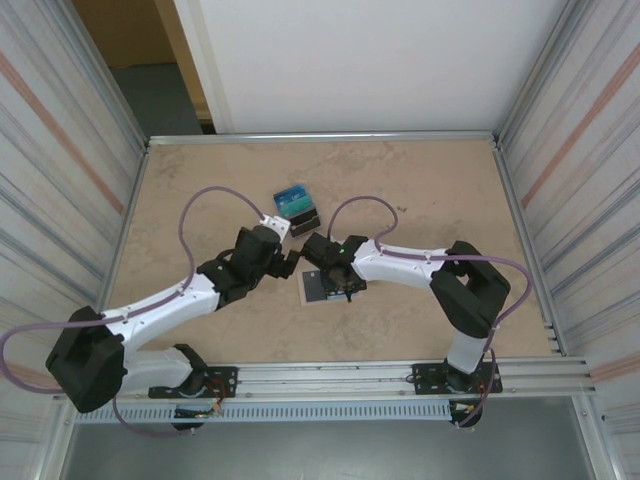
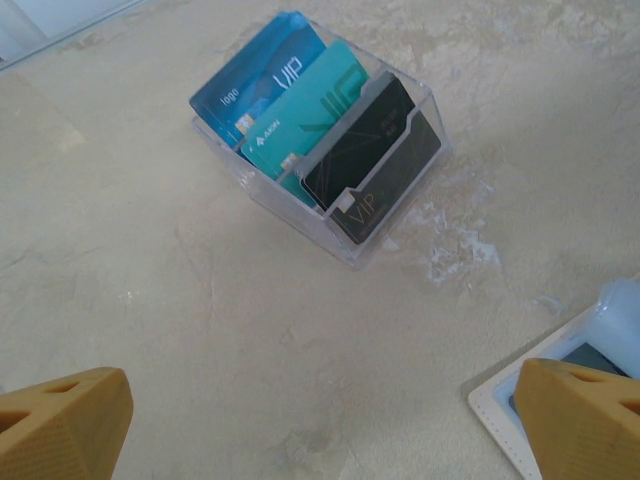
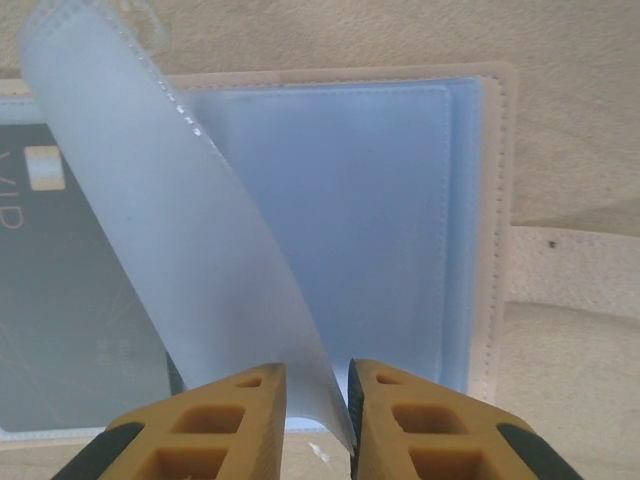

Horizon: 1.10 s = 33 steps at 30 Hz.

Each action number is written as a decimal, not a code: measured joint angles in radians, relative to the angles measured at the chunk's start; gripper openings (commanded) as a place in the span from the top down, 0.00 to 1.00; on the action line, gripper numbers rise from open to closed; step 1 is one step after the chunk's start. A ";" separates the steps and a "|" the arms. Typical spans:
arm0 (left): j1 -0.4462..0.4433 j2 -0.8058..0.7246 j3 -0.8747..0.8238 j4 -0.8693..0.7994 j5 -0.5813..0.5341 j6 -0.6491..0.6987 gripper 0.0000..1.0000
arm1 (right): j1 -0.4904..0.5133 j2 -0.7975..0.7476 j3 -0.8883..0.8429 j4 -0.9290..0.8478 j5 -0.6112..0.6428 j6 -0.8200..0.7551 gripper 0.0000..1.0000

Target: Take the credit cards out of the card holder

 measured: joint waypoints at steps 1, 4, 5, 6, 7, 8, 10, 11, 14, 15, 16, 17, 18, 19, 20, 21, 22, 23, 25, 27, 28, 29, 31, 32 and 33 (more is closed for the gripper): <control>-0.002 0.011 0.000 0.000 0.000 0.000 0.01 | -0.003 -0.007 -0.007 -0.002 0.003 0.005 0.75; -0.003 0.035 0.000 0.001 0.002 -0.005 0.01 | -0.018 -0.031 -0.032 -0.003 0.016 0.023 0.74; -0.003 0.041 0.000 0.002 0.004 -0.008 0.02 | -0.025 -0.037 -0.040 -0.004 0.020 0.026 0.74; -0.003 0.047 0.000 0.004 0.009 -0.011 0.01 | -0.031 -0.042 -0.045 -0.005 0.022 0.028 0.74; -0.003 0.053 0.000 0.005 0.014 -0.013 0.01 | -0.036 -0.045 -0.051 -0.007 0.024 0.032 0.74; -0.003 0.060 0.000 0.006 0.021 -0.015 0.01 | -0.042 -0.048 -0.057 -0.007 0.025 0.036 0.74; -0.005 0.075 0.000 0.012 0.027 -0.017 0.01 | -0.052 -0.051 -0.063 -0.006 0.025 0.044 0.74; -0.008 0.086 0.000 0.018 0.029 -0.019 0.01 | -0.058 -0.053 -0.065 -0.006 0.025 0.046 0.74; -0.014 0.116 0.000 0.026 0.035 -0.027 0.01 | -0.070 -0.064 -0.077 -0.001 0.025 0.047 0.73; -0.016 0.123 0.000 0.027 0.038 -0.029 0.01 | -0.072 -0.072 -0.082 -0.002 0.024 0.047 0.72; -0.018 0.129 0.000 0.027 0.045 -0.034 0.01 | -0.076 -0.084 -0.089 0.002 0.023 0.046 0.70; -0.018 0.135 0.000 0.027 0.050 -0.036 0.01 | -0.079 -0.101 -0.097 0.006 0.021 0.046 0.69; -0.020 0.140 0.000 0.027 0.053 -0.039 0.01 | -0.082 -0.118 -0.104 0.011 0.017 0.044 0.67; -0.023 0.145 0.000 0.027 0.053 -0.040 0.01 | -0.087 -0.142 -0.113 0.021 0.007 0.041 0.67; -0.028 0.151 0.000 0.027 0.054 -0.042 0.01 | -0.091 -0.166 -0.123 0.037 -0.008 0.037 0.67; -0.032 0.156 0.000 0.027 0.054 -0.043 0.01 | -0.096 -0.186 -0.130 0.053 -0.025 0.030 0.67; -0.038 0.163 0.000 0.027 0.053 -0.043 0.01 | -0.100 -0.204 -0.136 0.071 -0.044 0.022 0.67; -0.044 0.171 0.000 0.026 0.053 -0.043 0.01 | -0.105 -0.218 -0.141 0.092 -0.069 0.015 0.67; -0.051 0.186 0.000 0.026 0.053 -0.044 0.01 | -0.115 -0.227 -0.144 0.140 -0.124 -0.003 0.69; -0.055 0.205 0.000 0.026 0.054 -0.050 0.01 | -0.120 -0.227 -0.146 0.186 -0.180 -0.018 0.73; -0.056 0.214 0.000 0.026 0.054 -0.053 0.01 | -0.122 -0.226 -0.148 0.209 -0.209 -0.027 0.74; -0.057 0.224 0.000 0.026 0.054 -0.056 0.01 | -0.124 -0.224 -0.150 0.230 -0.239 -0.035 0.76; -0.058 0.239 0.000 0.027 0.054 -0.062 0.01 | -0.129 -0.212 -0.150 0.267 -0.289 -0.040 0.78; -0.058 0.246 0.000 0.027 0.054 -0.064 0.01 | -0.133 -0.204 -0.150 0.281 -0.311 -0.042 0.79; -0.058 0.253 0.000 0.027 0.053 -0.066 0.01 | -0.137 -0.192 -0.150 0.296 -0.334 -0.044 0.80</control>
